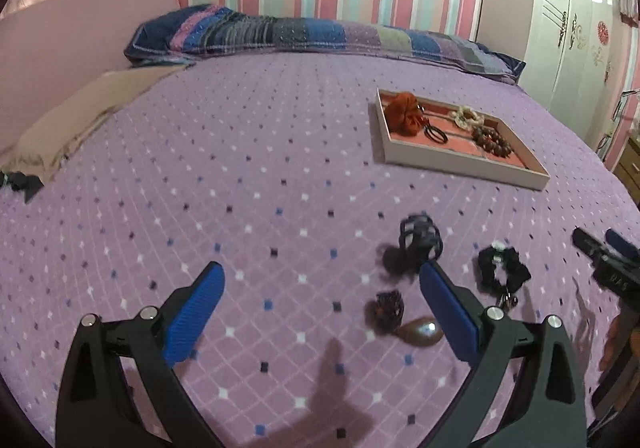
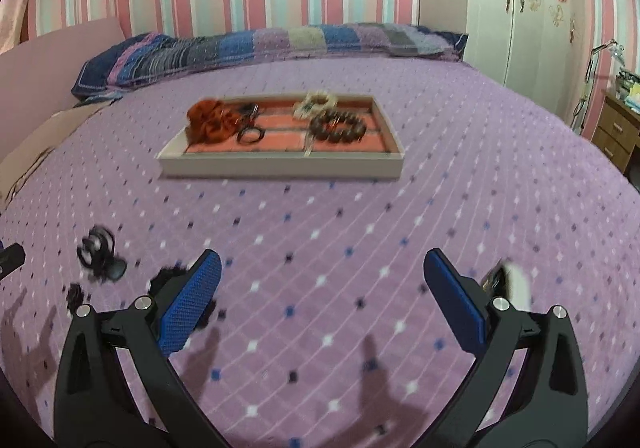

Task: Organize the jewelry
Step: 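Grasp the dark knotted hair tie with the left tool while the right tool grasps the black scrunchie, then carry the knotted hair tie and black scrunchie into the tray and open both tools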

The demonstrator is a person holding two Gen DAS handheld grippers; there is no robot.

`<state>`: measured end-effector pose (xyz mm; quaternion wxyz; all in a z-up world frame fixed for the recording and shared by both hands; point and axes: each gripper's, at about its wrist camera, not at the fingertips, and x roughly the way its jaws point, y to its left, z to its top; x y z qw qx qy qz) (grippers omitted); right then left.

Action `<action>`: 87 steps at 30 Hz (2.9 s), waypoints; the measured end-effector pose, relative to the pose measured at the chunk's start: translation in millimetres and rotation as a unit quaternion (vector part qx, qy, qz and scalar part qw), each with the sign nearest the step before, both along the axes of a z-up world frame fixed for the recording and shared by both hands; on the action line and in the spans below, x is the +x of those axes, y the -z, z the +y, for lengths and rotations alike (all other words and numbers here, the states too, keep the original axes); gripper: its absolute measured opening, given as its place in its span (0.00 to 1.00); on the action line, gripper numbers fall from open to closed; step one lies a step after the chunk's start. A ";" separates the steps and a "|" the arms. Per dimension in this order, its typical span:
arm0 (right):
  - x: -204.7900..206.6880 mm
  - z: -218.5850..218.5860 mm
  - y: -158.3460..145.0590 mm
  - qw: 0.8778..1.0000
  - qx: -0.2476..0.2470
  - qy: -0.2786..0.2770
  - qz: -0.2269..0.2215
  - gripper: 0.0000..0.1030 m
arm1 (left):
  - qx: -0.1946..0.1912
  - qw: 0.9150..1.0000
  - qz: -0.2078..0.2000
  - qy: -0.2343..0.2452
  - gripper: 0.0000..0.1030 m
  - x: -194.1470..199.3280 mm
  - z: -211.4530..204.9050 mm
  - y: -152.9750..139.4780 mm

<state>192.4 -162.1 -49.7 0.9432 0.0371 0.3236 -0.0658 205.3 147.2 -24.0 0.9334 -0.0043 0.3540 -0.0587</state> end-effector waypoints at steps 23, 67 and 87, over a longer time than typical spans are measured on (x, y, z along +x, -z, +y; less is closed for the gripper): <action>35.3 47.5 44.7 0.998 -0.010 -0.020 0.057 0.96 | -0.007 0.998 0.041 0.042 0.92 26.4 -19.6 58.6; 32.1 56.6 43.6 0.995 0.019 -0.086 0.044 0.11 | -0.028 0.997 0.034 0.070 0.23 13.2 -25.0 53.9; 63.1 -7.9 -39.5 0.996 0.008 -0.082 -0.026 0.10 | -0.016 0.997 -0.049 0.060 0.23 50.2 -75.9 -60.2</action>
